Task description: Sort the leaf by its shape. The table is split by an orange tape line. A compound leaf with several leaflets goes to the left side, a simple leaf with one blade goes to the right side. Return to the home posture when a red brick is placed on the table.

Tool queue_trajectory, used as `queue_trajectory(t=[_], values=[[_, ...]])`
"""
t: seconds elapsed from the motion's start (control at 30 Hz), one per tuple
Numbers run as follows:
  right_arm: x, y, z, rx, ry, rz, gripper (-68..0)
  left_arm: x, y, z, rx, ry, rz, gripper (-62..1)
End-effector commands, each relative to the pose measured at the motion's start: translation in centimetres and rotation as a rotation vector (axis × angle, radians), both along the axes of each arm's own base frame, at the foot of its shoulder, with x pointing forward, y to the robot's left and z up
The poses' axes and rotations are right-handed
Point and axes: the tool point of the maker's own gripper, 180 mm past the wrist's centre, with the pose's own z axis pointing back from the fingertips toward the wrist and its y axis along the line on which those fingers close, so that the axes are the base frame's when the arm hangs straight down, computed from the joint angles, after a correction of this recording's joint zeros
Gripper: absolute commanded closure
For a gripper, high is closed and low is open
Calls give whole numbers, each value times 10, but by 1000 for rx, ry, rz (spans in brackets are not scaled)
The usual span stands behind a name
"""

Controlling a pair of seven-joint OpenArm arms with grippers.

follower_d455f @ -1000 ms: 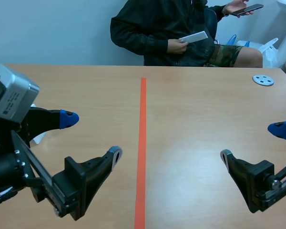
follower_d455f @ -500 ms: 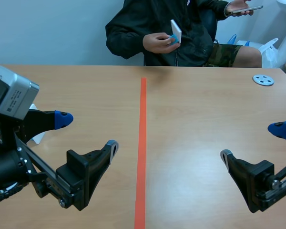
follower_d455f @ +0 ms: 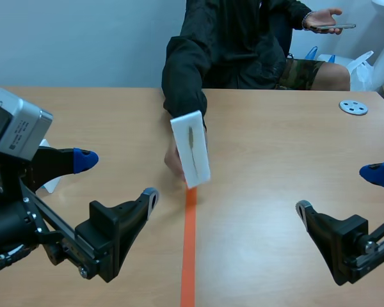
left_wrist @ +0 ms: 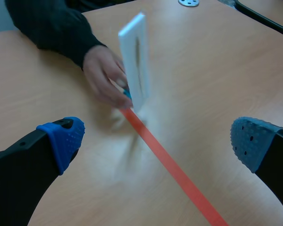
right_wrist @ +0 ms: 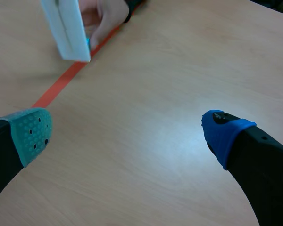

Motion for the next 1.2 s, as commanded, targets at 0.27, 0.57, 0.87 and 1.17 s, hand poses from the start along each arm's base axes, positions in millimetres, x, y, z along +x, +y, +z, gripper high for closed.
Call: queue_trajectory(t=[0.27,0.57,0.87,1.17], values=[[4,3,10,9,-32,8,-679,2,-1,5,-10,-20,-5,-623],[3,2,7,-30,-32,18,-679,1,-1,5,-9,-20,-5,-623],[3,2,7,-31,-32,19,-679,1,-1,5,-9,-20,-5,-623],[2,0,3,-42,-13,16,-679,-4,-5,1,1,2,-42,-623]])
